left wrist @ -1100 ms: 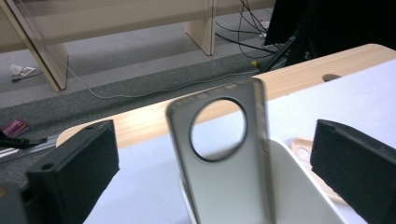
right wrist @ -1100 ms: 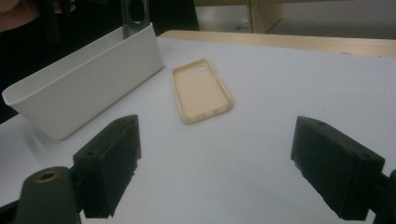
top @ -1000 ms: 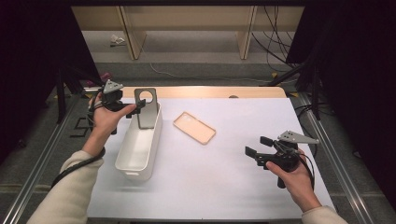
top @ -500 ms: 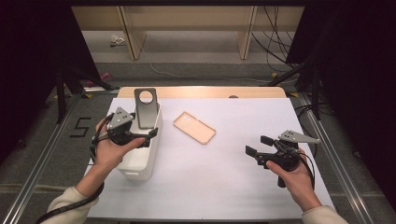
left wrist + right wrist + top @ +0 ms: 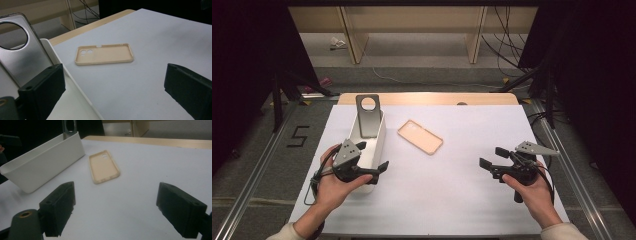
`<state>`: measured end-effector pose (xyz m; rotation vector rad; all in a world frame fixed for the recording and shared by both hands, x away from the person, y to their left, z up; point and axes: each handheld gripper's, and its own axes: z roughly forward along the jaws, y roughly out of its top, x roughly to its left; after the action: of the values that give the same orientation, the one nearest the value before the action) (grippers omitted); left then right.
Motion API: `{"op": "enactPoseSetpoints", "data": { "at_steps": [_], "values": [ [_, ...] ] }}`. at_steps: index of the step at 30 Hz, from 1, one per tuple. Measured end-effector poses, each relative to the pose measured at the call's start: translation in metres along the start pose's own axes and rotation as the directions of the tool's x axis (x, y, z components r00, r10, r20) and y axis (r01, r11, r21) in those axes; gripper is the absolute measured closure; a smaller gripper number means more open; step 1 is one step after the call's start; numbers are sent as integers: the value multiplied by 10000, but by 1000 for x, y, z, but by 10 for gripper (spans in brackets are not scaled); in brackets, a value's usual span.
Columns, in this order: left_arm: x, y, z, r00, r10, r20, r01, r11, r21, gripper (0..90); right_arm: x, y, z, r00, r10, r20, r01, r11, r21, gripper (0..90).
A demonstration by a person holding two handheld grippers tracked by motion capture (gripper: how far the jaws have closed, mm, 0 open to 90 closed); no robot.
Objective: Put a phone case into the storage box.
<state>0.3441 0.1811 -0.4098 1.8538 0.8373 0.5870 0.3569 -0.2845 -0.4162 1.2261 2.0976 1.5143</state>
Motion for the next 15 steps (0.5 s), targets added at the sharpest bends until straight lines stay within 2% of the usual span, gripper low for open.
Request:
{"op": "enactPoseSetpoints", "data": {
  "at_steps": [5, 15],
  "values": [
    [-4, 0, 1, 9997, -80, 228, 79, 10000, 59, 32, 2, 1, 1, 10000, -97, -17, 97, 10000, -6, 166],
    [-5, 1, 2, 9996, -36, 269, 32, 9999, 154, 32, 1, 1, 1, 9999, -85, -93, 85, 10000, 3, 166]
  ]
}}
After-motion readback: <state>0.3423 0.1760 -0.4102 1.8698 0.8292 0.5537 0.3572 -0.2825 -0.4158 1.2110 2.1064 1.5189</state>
